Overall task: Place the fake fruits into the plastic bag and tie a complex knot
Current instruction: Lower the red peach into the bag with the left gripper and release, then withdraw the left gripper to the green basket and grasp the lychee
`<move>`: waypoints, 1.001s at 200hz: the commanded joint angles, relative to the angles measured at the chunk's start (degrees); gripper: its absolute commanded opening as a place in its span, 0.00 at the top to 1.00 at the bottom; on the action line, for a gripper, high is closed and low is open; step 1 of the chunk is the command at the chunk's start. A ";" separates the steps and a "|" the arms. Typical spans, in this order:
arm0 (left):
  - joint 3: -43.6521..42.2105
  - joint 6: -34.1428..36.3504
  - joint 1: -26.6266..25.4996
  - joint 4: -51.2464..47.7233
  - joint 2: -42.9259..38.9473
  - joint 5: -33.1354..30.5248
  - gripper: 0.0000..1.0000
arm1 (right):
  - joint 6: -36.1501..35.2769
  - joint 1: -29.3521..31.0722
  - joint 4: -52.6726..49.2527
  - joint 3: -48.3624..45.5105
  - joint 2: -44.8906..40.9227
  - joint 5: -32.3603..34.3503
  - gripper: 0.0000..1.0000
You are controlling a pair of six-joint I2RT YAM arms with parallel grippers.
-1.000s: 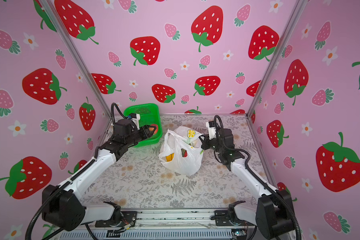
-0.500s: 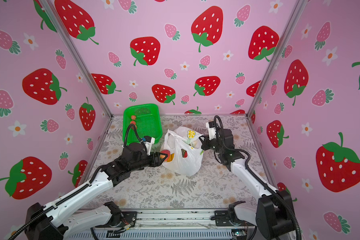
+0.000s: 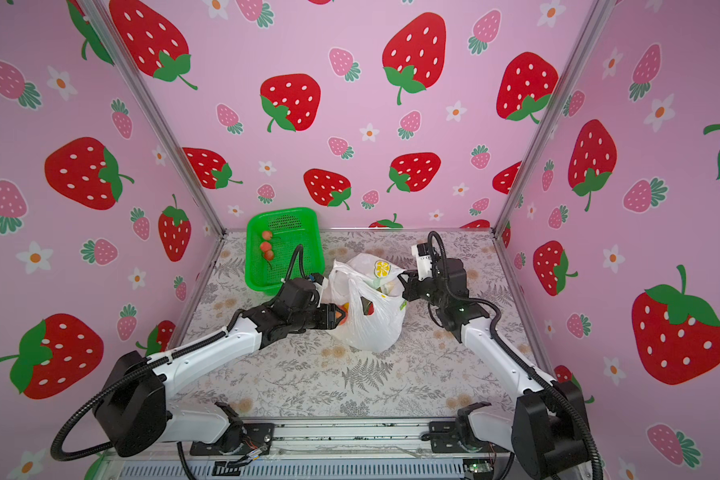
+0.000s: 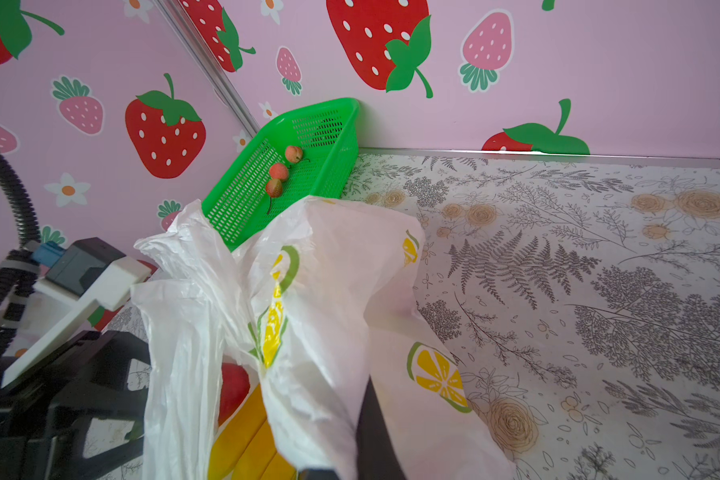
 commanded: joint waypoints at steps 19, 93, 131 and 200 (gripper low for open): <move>7.51 1.28 1.71 1.96 7.32 -2.02 0.63 | -0.79 0.00 -0.33 0.36 -0.15 -0.41 0.97; 18.33 0.84 -0.23 7.14 19.95 4.26 0.48 | -0.96 0.00 -0.47 0.50 0.34 -0.40 0.97; 18.02 2.07 -0.49 7.27 19.84 4.44 0.31 | -1.08 -0.05 -0.51 0.51 0.24 -0.22 0.97; 11.90 5.59 1.38 7.14 10.67 6.38 0.20 | -1.31 0.00 -0.60 0.43 0.38 -0.06 0.97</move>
